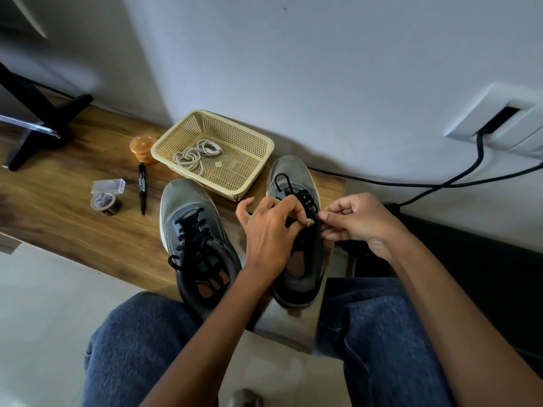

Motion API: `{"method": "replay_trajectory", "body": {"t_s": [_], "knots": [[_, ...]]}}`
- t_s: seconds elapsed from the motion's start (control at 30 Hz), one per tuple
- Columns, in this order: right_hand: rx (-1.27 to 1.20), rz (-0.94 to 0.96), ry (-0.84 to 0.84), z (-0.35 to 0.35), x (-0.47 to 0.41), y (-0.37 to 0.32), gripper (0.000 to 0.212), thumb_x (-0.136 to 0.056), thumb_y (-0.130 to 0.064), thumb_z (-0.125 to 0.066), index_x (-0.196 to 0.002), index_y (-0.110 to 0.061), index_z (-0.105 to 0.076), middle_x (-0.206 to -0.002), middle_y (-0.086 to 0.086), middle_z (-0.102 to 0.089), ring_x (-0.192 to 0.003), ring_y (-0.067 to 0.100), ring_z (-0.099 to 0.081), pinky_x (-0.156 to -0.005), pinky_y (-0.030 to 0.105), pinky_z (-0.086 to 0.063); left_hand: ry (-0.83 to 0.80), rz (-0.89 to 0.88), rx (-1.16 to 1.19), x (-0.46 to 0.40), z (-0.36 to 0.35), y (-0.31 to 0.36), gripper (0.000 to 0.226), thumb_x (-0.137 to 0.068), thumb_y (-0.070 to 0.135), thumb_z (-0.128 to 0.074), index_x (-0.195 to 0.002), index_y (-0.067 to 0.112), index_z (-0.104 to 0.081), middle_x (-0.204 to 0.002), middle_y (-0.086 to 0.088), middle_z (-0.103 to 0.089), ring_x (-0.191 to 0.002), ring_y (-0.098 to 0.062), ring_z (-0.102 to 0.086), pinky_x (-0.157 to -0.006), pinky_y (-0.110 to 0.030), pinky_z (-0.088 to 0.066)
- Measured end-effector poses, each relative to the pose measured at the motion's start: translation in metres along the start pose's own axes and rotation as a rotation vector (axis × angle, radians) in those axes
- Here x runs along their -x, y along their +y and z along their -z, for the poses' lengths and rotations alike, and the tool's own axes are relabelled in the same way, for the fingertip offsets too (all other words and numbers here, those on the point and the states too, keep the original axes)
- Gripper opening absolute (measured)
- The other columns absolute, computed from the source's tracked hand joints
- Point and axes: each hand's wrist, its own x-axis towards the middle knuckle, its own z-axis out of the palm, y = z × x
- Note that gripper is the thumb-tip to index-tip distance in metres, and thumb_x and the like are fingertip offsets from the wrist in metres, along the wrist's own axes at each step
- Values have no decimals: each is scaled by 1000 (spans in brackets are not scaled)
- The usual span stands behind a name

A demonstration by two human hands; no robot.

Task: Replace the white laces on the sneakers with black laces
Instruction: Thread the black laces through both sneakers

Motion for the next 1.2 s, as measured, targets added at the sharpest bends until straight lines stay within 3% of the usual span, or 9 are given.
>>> {"method": "replay_trajectory", "body": {"t_s": [0.4, 0.53, 0.7, 1.0, 1.2], "knots": [[-30, -26, -19, -2, 0, 0, 10, -87, 3, -63, -79, -2, -64, -66, 12, -64, -47, 9, -63, -50, 16, -54, -14, -64, -54, -2, 4, -2, 15, -77, 34, -72, -76, 30, -58, -67, 14, -62, -79, -6, -59, -101, -28, -9], [-13, -26, -11, -1, 0, 0, 10, -87, 2, -64, -79, -3, -63, -66, 12, -64, -46, 9, -63, -49, 16, -54, -61, -85, -62, -2, 7, 1, 17, -82, 35, -70, -93, 30, -58, -75, 19, -69, -93, -3, -58, -103, -29, -6], [28, -25, -30, -2, -2, -4, 5, -85, 0, -67, -81, -3, -66, -70, 14, -66, -52, 13, -66, -52, 18, -56, -200, -140, -81, -4, 20, -4, 30, -91, 26, -61, -118, 34, -51, -92, 23, -70, -116, 4, -44, -107, -31, 1], [40, -7, -25, -5, -1, -4, 5, -83, 0, -69, -80, -2, -66, -66, 12, -66, -53, 14, -66, -52, 19, -56, -137, -164, -95, -5, 10, -4, 24, -84, 21, -66, -101, 27, -51, -75, 20, -69, -104, -1, -50, -104, -28, -3], [113, 38, 46, -10, -1, -4, 16, -91, 2, -60, -78, -6, -59, -68, 13, -63, -53, 17, -64, -55, 23, -58, -91, -175, -143, -2, 8, -1, 29, -84, 30, -64, -112, 29, -55, -83, 16, -69, -110, -9, -50, -106, -40, -10]]}}
